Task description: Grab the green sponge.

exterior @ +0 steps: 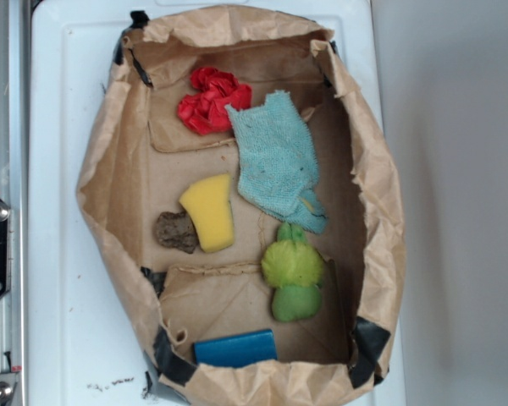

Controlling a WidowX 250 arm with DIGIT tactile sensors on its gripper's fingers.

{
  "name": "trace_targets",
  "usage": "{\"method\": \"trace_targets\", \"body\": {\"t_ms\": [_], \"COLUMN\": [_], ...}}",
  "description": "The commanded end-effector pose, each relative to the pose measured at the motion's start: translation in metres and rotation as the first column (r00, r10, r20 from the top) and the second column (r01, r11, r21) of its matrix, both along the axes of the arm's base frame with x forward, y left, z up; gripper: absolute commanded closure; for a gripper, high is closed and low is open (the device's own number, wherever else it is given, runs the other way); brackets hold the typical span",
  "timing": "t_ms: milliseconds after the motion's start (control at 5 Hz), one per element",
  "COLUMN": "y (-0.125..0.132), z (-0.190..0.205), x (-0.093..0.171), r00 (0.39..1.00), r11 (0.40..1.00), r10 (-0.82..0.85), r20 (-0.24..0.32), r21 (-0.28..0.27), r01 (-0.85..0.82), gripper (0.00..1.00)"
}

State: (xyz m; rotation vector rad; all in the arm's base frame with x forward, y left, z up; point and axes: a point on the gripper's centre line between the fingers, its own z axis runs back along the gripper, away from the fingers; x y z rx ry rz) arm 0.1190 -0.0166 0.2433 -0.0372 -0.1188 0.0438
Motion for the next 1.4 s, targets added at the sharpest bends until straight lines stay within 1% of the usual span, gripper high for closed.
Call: {"method": "trace_targets", "body": {"t_ms": [0, 200, 400, 600, 800, 1000, 1200], "y": [0.0, -0.006, -0.007, -0.001, 0.012, 0.025, 0.034], "z": [0.0, -0.016, -0.027, -0.032, -0.044, -0.062, -0.079], "x": [0.0, 0.039, 0.068, 0.092, 0.116, 0.14, 0.161], "r00": [1.0, 0.999, 0.994, 0.991, 0.993, 0.986, 0.974], "r11": [1.0, 1.0, 0.999, 0.999, 0.999, 0.986, 0.975], "r10": [0.0, 0.004, 0.014, 0.019, -0.045, -0.146, -0.22], "r20": [0.0, 0.053, 0.111, 0.13, 0.106, 0.079, 0.051], "r21": [0.0, 0.022, 0.044, 0.033, -0.026, -0.072, 0.014], "r01": [0.0, -0.005, -0.019, -0.024, 0.048, 0.152, 0.22], "gripper": [0.0, 0.0, 0.0, 0.0, 0.0, 0.0, 0.0]}}
